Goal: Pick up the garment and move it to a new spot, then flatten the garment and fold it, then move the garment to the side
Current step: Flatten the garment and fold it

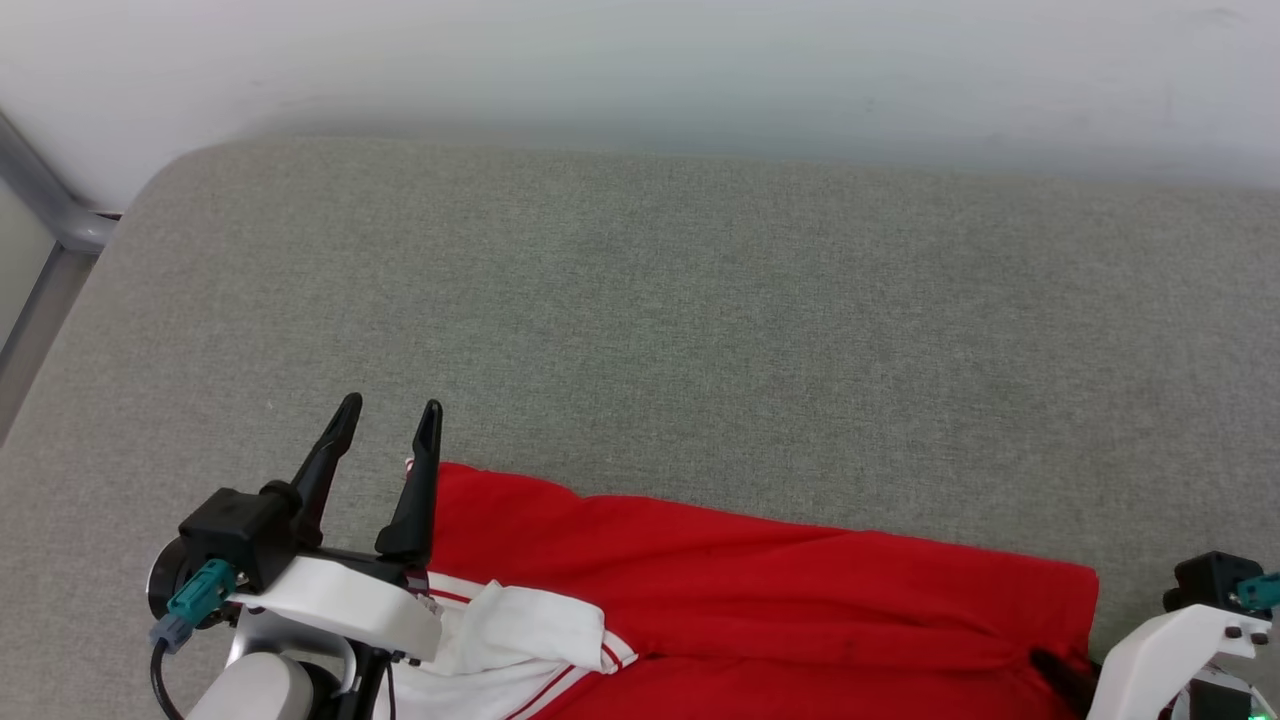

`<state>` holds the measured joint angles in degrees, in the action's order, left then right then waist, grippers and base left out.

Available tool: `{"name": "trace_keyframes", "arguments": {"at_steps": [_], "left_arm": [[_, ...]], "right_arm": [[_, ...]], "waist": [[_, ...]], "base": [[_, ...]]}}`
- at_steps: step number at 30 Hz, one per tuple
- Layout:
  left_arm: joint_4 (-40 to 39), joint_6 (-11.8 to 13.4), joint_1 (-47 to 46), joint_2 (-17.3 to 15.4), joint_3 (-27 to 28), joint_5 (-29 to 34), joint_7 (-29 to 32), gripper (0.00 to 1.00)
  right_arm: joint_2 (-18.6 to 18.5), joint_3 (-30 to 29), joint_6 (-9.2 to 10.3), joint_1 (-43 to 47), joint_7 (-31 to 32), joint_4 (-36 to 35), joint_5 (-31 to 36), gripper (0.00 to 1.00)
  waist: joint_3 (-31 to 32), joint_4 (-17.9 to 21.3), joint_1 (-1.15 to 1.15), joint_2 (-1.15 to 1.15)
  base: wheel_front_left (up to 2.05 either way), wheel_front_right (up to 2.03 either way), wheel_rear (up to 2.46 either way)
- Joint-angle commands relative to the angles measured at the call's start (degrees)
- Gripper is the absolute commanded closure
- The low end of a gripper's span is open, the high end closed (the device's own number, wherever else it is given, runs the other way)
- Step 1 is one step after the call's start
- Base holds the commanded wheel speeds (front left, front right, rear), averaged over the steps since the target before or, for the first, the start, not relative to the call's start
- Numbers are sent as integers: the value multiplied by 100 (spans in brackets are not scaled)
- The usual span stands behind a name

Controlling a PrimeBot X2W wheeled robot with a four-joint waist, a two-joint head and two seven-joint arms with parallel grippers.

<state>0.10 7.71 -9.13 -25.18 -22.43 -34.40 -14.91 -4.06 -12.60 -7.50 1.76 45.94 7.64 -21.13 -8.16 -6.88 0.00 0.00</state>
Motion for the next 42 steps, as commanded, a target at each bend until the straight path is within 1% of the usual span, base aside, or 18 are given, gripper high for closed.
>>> {"name": "trace_keyframes", "arguments": {"at_steps": [1, 5, 9, 13, 15, 22, 27, 29, 30, 31, 34, 36, 39, 42], "left_arm": [[40, -31, 21, -9, 3, 68, -37, 0], [115, -46, 55, -32, -10, 183, -37, 0], [160, 15, 125, -71, -27, 279, -37, 0], [169, 57, 218, -94, -48, 298, -28, 0], [136, 76, 268, -114, -38, 327, -29, 0], [-28, 177, 467, -168, 21, 365, -31, 0], [-63, 194, 520, -181, -26, 375, 24, 0], [-64, 212, 531, -167, -42, 369, 29, 0], [-64, 212, 531, -167, -42, 369, 29, 0], [-64, 217, 537, -158, -55, 369, 35, 0], [-54, 214, 553, -146, -86, 357, 45, 0], [-40, 204, 543, -141, -103, 341, 45, 0], [-20, 192, 530, -133, -135, 331, 70, 0], [-6, 162, 475, -121, -176, 326, 90, 0]], "right_arm": [[157, 146, 2, 95, 117, 244, -34, 100], [123, 151, 2, -66, -20, 105, -4, 100], [32, 164, 2, -209, -143, -108, 43, 100], [-100, 56, 2, -289, -194, -276, 60, 100], [-129, -95, 3, -286, -156, -339, 81, 100], [-227, -934, 3, -255, 8, -631, 256, 100], [-210, -1391, 3, -322, 219, -735, 161, 100], [-74, -1535, 3, -398, 441, -691, -158, 100], [-74, -1535, 3, -398, 441, -691, -158, 100], [-10, -1599, 3, -417, 637, -644, -383, 100], [90, -1753, 2, -464, 1307, -531, -1144, 100], [122, -1767, 3, -497, 1726, -371, -1893, 100], [124, -1547, 2, -486, 2010, -35, -2915, 100], [123, -1150, 2, -497, 2084, 258, -3709, 100]], "waist": [[11, 15, 0, 0], [98, 66, 0, 0], [217, 137, 0, 0], [351, 204, 0, 0], [424, 248, 0, 0], [565, 340, 0, 0], [592, 370, 0, 0], [605, 379, 0, 0], [605, 379, 0, 0], [614, 379, 0, 0], [654, 369, 0, 0], [678, 352, 0, 0], [713, 321, 0, 0], [726, 269, 0, 0]], "base": [[0, 0, 0], [0, 0, 0], [0, 0, 0], [0, 0, 0], [0, 0, 0], [0, 0, 0], [0, 0, 0], [0, 0, 0], [0, 0, 0], [0, 0, 0], [0, 0, 0], [0, 0, 0], [0, 0, 0], [0, 0, 0]]}}
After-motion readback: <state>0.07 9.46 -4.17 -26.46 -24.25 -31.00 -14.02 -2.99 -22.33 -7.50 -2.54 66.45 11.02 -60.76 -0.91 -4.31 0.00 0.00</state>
